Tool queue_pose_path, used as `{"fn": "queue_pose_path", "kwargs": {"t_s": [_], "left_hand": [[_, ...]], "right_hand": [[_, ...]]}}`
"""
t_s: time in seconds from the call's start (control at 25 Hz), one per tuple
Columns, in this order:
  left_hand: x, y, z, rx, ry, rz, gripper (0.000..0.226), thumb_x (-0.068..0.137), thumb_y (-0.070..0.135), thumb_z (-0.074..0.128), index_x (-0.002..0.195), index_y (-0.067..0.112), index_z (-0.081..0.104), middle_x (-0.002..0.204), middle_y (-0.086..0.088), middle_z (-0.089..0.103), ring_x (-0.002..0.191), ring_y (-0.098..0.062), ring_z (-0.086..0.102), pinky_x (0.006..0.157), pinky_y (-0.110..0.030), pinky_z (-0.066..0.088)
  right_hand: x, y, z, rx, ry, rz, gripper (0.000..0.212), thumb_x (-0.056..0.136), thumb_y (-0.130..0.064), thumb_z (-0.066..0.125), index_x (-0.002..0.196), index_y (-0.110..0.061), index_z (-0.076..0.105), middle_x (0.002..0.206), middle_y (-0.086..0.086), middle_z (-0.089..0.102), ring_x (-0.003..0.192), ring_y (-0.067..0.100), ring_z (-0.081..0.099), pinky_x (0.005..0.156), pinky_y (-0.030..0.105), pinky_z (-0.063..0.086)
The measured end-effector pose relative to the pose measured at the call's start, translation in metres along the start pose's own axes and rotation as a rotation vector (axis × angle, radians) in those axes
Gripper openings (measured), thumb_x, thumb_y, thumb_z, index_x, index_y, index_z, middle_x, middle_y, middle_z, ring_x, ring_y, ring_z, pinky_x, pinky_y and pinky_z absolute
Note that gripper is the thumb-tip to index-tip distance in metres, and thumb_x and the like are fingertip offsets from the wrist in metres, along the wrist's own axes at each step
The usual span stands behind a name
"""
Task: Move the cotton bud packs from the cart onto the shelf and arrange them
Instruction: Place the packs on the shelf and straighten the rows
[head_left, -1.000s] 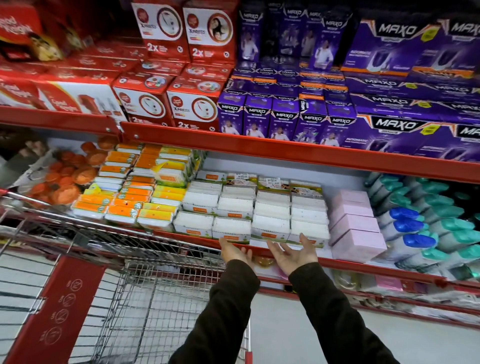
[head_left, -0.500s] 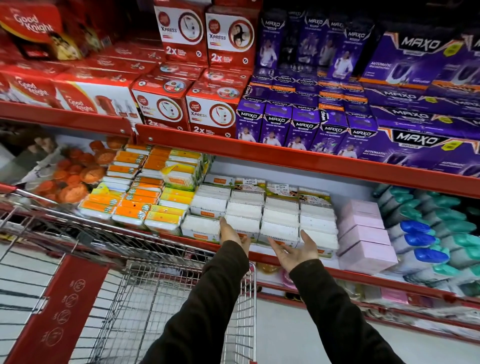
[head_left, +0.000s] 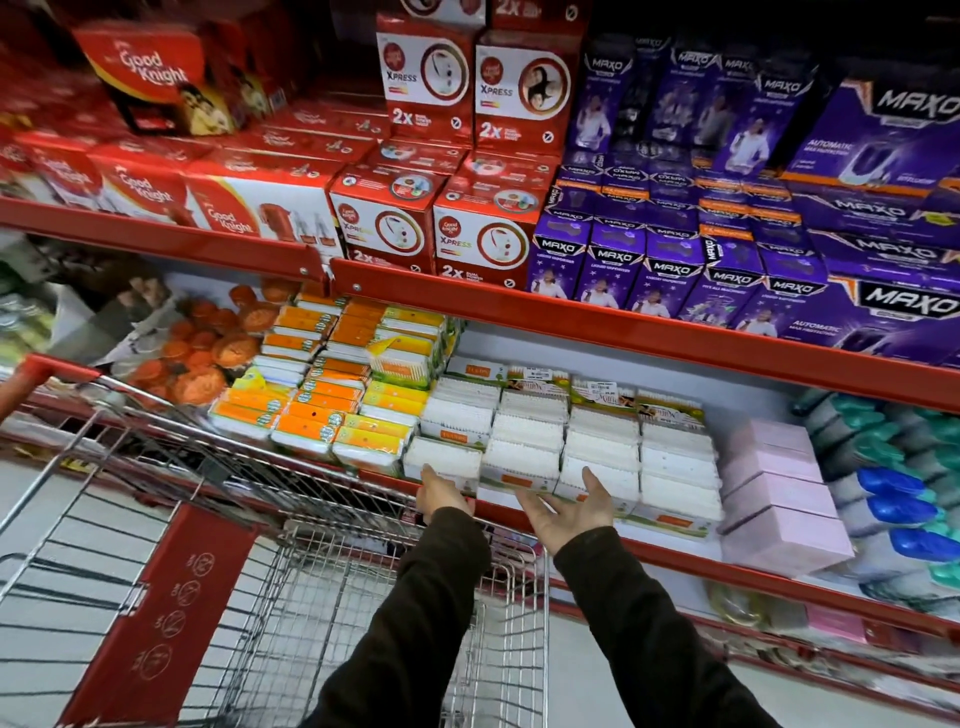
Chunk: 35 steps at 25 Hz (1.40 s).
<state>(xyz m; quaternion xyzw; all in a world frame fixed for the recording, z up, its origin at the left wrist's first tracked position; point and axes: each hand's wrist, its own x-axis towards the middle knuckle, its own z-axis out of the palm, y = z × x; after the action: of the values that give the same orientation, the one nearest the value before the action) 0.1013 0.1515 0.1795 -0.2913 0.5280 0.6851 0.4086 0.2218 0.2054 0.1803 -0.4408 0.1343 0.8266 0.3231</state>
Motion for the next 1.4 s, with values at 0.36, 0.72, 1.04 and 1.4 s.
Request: {"fn": "queue_pose_path", "kwargs": {"t_s": [0.36,0.72,1.04,1.4], "left_hand": [[0.015,0.033,0.023,0.057,-0.099,-0.047,0.066,0.097,0.049,0.047,0.151,0.017,0.027,0.156,-0.014,0.032,0.134,-0.036,0.043,0.108,-0.041,0.041],[0.000,0.028,0.011,0.436,0.037,0.228,0.055,0.098,0.036,0.054,0.144,0.013,0.037,0.149,-0.018,0.035,0.131,-0.038,0.043,0.108,-0.044,0.038],[0.040,0.021,0.028,1.858,-0.296,1.167,0.062,0.101,0.035,0.033,0.157,0.022,0.009,0.167,-0.001,-0.002,0.154,-0.024,-0.003,0.123,-0.047,-0.005],[0.057,0.017,0.026,2.144,-0.309,1.157,0.068,0.098,0.047,0.008,0.156,0.018,-0.012,0.164,-0.004,-0.021,0.152,-0.022,-0.015,0.124,-0.048,-0.008]], "right_hand": [[0.020,0.010,0.021,0.039,0.043,-0.046,0.080,0.091,-0.044,0.061,0.150,-0.003,0.024,0.154,0.027,0.029,0.138,0.043,0.040,0.114,0.049,0.039],[-0.006,0.038,0.029,-0.343,0.156,-0.331,0.044,0.098,-0.027,0.055,0.138,-0.015,0.043,0.141,0.012,0.038,0.132,0.038,0.044,0.108,0.048,0.043],[0.036,0.003,0.021,-2.301,0.230,-1.182,0.062,0.102,-0.037,0.034,0.156,-0.021,0.009,0.166,-0.006,-0.003,0.153,0.029,-0.003,0.121,0.046,-0.004],[0.045,-0.017,0.015,-2.463,0.184,-1.069,0.076,0.088,-0.058,-0.003,0.156,-0.026,-0.008,0.162,-0.008,-0.020,0.150,0.019,-0.022,0.122,0.048,-0.013]]}}
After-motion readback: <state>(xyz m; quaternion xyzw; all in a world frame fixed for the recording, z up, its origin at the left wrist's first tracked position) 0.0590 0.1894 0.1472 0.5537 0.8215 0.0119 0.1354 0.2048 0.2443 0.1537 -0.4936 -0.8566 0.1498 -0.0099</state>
